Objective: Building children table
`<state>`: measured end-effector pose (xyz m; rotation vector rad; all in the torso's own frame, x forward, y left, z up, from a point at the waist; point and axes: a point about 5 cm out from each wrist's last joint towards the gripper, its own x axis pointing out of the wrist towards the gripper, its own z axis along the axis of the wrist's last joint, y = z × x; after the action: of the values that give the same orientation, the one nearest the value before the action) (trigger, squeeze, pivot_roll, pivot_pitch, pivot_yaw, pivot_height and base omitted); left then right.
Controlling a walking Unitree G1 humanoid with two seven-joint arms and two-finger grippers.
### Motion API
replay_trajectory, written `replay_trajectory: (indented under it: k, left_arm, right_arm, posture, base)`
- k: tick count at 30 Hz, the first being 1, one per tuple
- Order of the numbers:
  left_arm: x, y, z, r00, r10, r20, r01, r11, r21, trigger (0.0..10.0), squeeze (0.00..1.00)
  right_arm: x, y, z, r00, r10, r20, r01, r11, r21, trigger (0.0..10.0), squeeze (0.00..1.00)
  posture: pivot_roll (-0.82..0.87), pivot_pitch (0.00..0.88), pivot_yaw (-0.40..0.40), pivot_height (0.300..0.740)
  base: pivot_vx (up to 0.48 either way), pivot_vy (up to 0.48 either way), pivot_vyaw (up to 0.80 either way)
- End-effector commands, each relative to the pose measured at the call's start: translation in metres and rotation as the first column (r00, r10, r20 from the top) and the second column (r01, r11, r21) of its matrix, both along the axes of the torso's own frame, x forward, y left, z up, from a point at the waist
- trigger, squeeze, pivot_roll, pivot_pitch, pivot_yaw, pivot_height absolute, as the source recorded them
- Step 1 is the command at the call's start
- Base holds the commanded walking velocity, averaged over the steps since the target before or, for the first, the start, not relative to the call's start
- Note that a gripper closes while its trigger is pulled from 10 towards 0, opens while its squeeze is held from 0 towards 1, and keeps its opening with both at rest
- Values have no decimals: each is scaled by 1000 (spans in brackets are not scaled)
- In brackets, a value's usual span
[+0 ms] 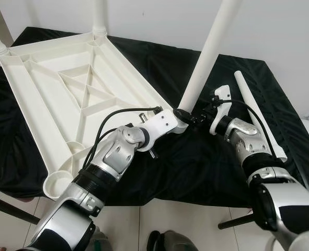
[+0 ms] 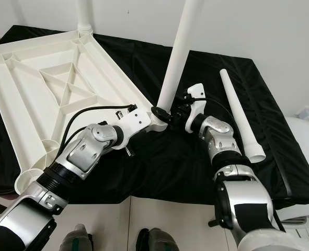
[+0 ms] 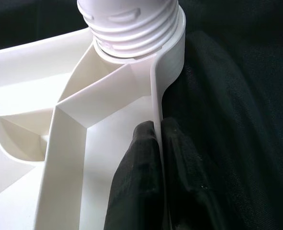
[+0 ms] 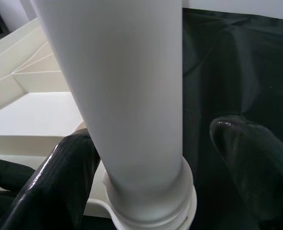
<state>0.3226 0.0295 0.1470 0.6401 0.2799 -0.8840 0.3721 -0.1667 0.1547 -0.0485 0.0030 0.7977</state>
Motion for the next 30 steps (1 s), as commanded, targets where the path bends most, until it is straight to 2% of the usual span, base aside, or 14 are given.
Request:
replay_trajectory:
  k: [1,3,4,5,6,7,15,16,17,18,26,27,30]
  left_arm:
    - [-3,-8,0,999,-42,-5,42,999,0,10000,0]
    - [-3,-8,0,999,-41,-5,41,999,1,10000,0]
    - [-3,-8,0,999,-41,-5,41,999,1,10000,0]
    - [-3,-8,0,999,-41,-5,41,999,1,10000,0]
    - [-3,-8,0,999,-40,-5,40,999,1,10000,0]
    - [-4,-8,0,999,-41,-5,41,999,1,10000,0]
    - [-4,-9,0,999,-44,-6,44,999,1,10000,0]
    - [-4,-9,0,999,-44,-6,44,999,1,10000,0]
    - [-4,-9,0,999,-44,-6,44,999,1,10000,0]
    - [-4,-9,0,999,-44,-6,44,999,0,10000,0]
    - [-5,-9,-1,999,-44,-6,44,999,0,10000,0]
    - [-5,-9,-1,999,-44,-6,44,999,-1,10000,0]
    - [-6,-9,-1,999,-43,-7,43,999,-1,10000,0]
  right_arm:
    - [-1,-3,-4,1000,-5,-11,5,1000,-22,10000,0]
    - [-1,-3,-4,1000,-4,-13,4,1000,-21,10000,0]
    - [-1,-4,-4,1000,-3,-13,2,1000,-20,3804,0]
    - [-1,-4,-4,1000,-3,-13,2,1000,-20,3804,0]
    - [-1,-4,-4,1000,0,-14,0,1000,-17,471,0]
    - [-1,-4,-5,1000,3,-13,-3,1000,-16,0,0]
    - [-3,-3,-7,1000,22,-10,-22,1000,1,0,0]
    - [-4,-3,-8,1000,23,-9,-23,1000,2,4863,0]
    - [-4,-3,-8,1000,23,-9,-23,1000,2,4863,0]
    - [-5,0,-11,999,29,-13,-29,999,17,10000,0]
    - [-7,6,-12,1000,30,-6,-30,998,53,10000,0]
    - [-7,11,-11,1000,18,7,-19,997,79,10000,0]
    - [-7,16,-12,999,-28,16,27,998,61,10000,0]
  posture:
    - [64,30,-118,740]
    - [64,30,-118,740]
    - [67,29,-117,740]
    - [67,29,-117,740]
    - [67,29,-117,740]
    - [65,29,-115,740]
    - [60,31,-116,740]
    - [59,30,-116,740]
    - [59,30,-116,740]
    - [61,30,-119,740]
    - [65,29,-126,740]
    - [67,29,-129,740]
    - [68,28,-132,740]
  base:
    - [0,0,0]
    - [0,0,0]
    - [0,0,0]
    - [0,0,0]
    - [0,0,0]
    - [0,0,0]
    - [0,0,0]
    - [0,0,0]
    - [0,0,0]
    - [0,0,0]
    - [0,0,0]
    - [0,0,0]
    - [0,0,0]
